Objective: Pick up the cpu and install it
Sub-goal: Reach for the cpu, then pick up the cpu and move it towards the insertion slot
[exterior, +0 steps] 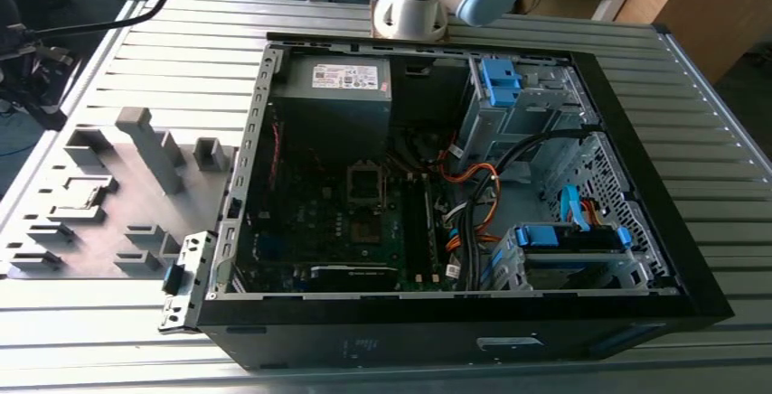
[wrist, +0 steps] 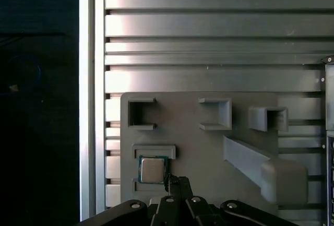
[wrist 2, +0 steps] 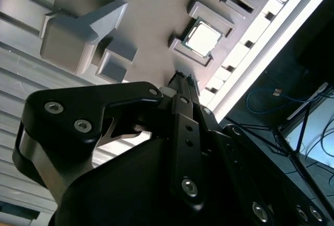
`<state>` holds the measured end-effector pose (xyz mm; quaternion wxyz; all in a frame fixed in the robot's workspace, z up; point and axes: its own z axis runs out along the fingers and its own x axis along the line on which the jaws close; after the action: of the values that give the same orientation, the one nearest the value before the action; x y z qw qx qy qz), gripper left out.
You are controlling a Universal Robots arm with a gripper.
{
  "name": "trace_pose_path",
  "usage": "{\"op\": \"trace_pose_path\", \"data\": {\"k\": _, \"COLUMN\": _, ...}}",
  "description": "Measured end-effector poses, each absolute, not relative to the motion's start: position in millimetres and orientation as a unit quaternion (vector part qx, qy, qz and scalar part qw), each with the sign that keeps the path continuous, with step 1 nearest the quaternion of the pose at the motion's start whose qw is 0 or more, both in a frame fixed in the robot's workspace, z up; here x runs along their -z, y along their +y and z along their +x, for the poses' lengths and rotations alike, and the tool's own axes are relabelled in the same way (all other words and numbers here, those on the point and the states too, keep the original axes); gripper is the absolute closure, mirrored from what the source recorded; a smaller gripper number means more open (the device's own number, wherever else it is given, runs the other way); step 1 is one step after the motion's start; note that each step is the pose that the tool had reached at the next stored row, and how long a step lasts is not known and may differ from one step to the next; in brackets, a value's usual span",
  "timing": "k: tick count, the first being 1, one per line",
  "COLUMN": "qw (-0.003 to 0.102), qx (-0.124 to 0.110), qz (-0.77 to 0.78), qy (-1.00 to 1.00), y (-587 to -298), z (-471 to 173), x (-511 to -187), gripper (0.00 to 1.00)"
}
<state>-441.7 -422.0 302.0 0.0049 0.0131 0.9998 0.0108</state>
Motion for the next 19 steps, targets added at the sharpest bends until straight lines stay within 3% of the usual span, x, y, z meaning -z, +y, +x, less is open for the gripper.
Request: {"op": "trace_pose_path", "data": {"k": 19, "qw": 0.005, "qx": -0.011, "qz": 0.013, "qy": 1.0, "y": -423.0, "z": -443.8, "x": -300.0, "gripper": 0.89}}
